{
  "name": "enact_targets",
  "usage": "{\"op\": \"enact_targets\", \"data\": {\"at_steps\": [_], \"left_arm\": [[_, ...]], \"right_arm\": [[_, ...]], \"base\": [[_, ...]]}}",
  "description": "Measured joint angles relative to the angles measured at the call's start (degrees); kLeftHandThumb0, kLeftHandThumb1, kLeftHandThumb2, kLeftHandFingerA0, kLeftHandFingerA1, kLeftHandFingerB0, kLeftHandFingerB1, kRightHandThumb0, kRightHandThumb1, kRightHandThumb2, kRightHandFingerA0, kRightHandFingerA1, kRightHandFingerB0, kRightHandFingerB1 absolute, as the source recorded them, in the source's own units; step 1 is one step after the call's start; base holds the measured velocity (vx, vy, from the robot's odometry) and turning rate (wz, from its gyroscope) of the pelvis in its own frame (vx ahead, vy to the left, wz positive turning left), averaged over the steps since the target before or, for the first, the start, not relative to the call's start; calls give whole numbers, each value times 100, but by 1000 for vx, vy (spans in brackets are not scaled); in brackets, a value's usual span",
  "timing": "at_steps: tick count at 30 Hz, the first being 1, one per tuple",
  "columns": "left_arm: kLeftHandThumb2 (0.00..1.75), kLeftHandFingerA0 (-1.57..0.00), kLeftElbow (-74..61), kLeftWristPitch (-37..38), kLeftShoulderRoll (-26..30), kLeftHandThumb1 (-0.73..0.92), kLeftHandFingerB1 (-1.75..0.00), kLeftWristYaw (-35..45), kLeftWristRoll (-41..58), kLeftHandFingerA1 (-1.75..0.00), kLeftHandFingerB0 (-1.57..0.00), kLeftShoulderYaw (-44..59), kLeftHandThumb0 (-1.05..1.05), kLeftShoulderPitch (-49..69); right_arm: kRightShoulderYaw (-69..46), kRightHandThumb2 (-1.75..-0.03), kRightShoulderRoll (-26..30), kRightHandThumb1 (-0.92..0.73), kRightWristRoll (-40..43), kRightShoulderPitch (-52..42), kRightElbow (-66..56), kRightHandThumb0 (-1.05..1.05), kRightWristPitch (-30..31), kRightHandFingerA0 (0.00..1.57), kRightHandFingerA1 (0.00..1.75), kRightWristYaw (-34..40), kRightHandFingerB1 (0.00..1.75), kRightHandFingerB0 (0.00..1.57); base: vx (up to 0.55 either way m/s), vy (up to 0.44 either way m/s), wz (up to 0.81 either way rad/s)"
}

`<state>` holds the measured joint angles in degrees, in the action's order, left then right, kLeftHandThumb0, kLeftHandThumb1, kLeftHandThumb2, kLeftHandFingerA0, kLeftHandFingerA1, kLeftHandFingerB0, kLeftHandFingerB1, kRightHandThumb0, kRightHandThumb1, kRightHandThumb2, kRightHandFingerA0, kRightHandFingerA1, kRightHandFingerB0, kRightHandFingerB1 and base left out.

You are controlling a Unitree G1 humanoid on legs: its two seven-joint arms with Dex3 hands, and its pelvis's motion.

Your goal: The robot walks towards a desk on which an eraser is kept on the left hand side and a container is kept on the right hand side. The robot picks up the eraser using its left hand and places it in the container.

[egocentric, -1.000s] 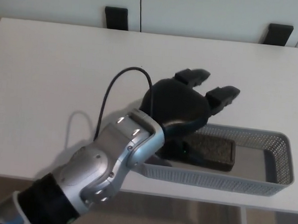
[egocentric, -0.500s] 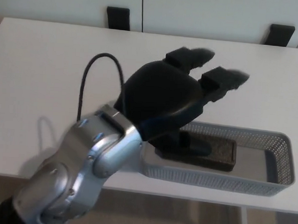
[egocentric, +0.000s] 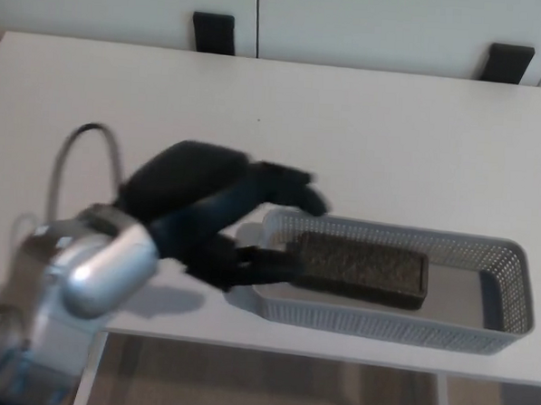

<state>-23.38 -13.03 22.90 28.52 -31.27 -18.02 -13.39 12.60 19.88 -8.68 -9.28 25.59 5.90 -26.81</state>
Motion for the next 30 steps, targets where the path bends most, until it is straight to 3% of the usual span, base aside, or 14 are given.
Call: {"op": "enact_targets", "data": {"at_steps": [10,11,12,13,14,15,16,17,18,20,21,25,29,30], "left_arm": [[73,-83,416,-318,706,92,-41,697,969,-44,-72,1095,-105,909],[61,-90,440,-344,739,68,-44,760,1060,-57,-53,1188,-67,989],[84,-93,455,-367,765,43,-50,808,1157,-73,-43,1283,-62,1081],[59,-113,454,-372,763,57,-42,831,1220,-83,-70,1345,-81,1158],[59,-113,452,-375,749,57,-42,865,1319,-83,-70,1429,-81,1286],[97,-118,455,-386,742,51,-58,914,1438,-88,-92,1519,-86,1422],[64,-115,461,-398,743,74,-46,958,1526,-76,-97,1608,-89,1521],[111,-113,474,-412,745,62,-60,1014,1630,-79,-100,1710,-93,1630],[68,-123,484,-424,744,86,-47,1075,1735,-70,-97,1828,-99,1747],[67,-116,487,-434,738,86,-47,1154,1898,-53,-90,1982,-95,1923],[115,-100,488,-438,728,72,-59,1196,1975,-64,-89,2056,-89,2006],[118,-100,555,-485,699,74,-60,1476,2372,-65,-94,2404,-94,2330],[115,-95,639,-523,671,73,-60,1782,2743,-63,-82,2745,-83,2647],[68,-98,658,-533,662,90,-46,1863,2832,-48,-84,2826,-88,2723]], "right_arm": [[2,-60,0,-68,-1,2,21,-32,0,58,46,0,40,40],[3,-59,-1,-68,-1,4,23,-32,0,58,46,0,39,41],[4,-60,-1,-68,0,5,27,-32,0,59,45,0,39,41],[5,-60,-1,-67,-1,5,30,-33,0,59,45,0,38,40],[6,-60,-1,-67,-2,7,32,-33,0,59,45,0,38,40],[7,-59,-1,-67,-1,10,36,-34,0,59,45,0,39,41],[7,-60,-1,-67,-1,12,41,-34,0,59,45,0,39,41],[7,-59,-1,-67,-1,13,48,-34,0,59,45,0,39,41],[7,-59,-1,-67,-1,16,60,-34,0,59,45,0,39,41],[7,-60,-1,-68,-1,17,77,-33,0,59,45,0,39,41],[8,-60,-1,-68,-1,17,82,-35,0,58,44,0,38,41],[8,-60,-1,-68,-1,21,104,-33,0,57,45,1,39,40],[8,-60,-2,-68,-2,21,125,-33,0,58,45,1,39,40],[8,-60,-2,-68,-1,22,133,-32,0,58,45,1,39,40]], "base": [[0,0,0],[0,0,0],[0,0,0],[0,0,0],[0,0,0],[0,0,0],[0,0,0],[0,0,0],[0,0,0],[0,0,0],[0,0,0],[0,0,0],[0,0,0],[0,0,0]]}}
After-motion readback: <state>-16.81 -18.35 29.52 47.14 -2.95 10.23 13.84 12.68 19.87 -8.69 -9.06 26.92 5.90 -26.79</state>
